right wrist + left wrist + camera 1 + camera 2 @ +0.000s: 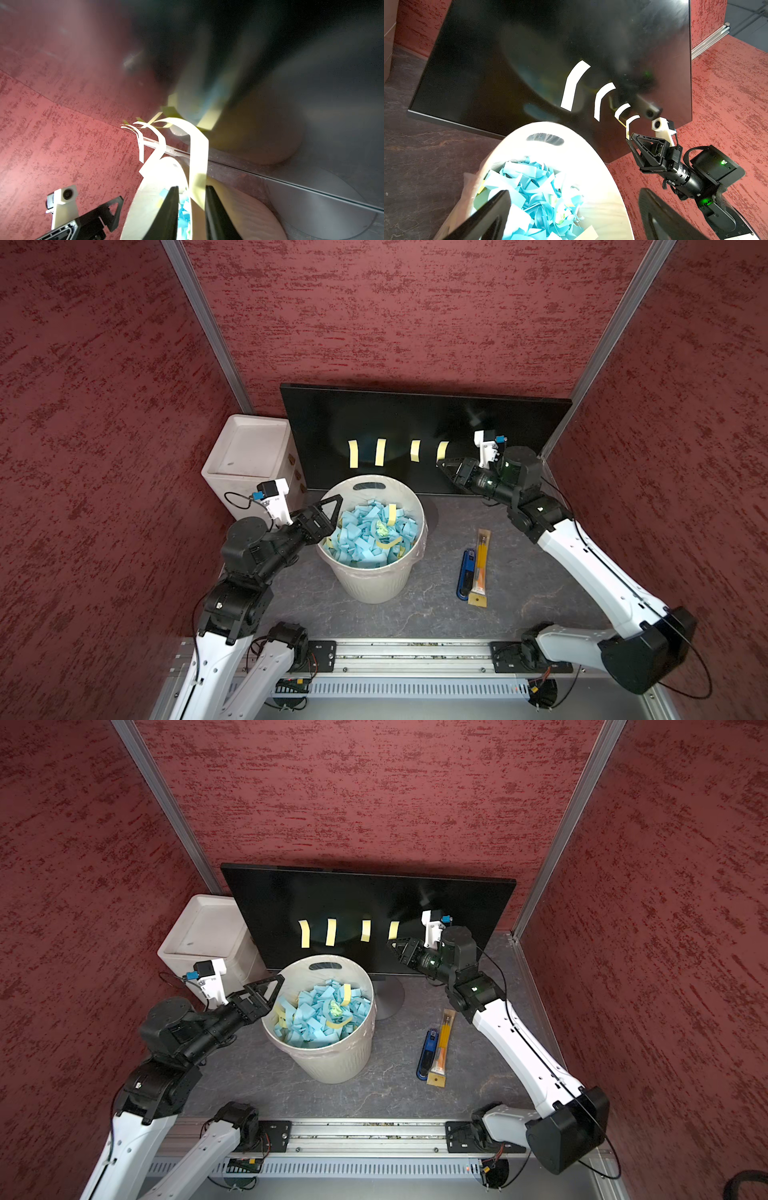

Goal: Remove the sticky note from the monitor
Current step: Tear off the sticky note from the monitor.

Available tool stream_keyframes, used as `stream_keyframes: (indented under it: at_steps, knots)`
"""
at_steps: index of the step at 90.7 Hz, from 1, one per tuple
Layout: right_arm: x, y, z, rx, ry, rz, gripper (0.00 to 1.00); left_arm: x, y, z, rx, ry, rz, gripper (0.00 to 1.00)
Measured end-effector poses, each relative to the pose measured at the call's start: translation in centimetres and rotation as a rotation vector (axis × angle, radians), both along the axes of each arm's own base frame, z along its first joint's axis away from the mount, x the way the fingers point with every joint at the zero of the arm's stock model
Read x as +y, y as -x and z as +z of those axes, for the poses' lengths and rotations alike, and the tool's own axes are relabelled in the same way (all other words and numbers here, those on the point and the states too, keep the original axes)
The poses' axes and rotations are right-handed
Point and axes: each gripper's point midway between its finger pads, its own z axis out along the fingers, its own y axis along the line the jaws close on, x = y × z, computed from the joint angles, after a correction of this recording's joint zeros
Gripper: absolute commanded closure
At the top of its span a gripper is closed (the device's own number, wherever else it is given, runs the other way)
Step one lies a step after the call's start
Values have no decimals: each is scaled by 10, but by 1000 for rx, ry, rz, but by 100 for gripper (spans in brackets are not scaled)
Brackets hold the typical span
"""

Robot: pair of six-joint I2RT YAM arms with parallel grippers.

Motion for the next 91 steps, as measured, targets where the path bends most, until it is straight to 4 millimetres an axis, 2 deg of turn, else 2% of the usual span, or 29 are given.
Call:
stream_keyframes:
  at_steps: [10, 46, 91]
  knots:
    - [0, 0, -1, 0, 1, -1, 100, 0, 0, -1, 2, 0, 0, 0]
    - [-3, 6, -2, -5, 0, 0, 100, 0, 1, -2, 2, 0, 1, 0]
    - [-3, 37, 15, -57, -24, 71, 100, 0, 2, -3, 7, 11, 0, 0]
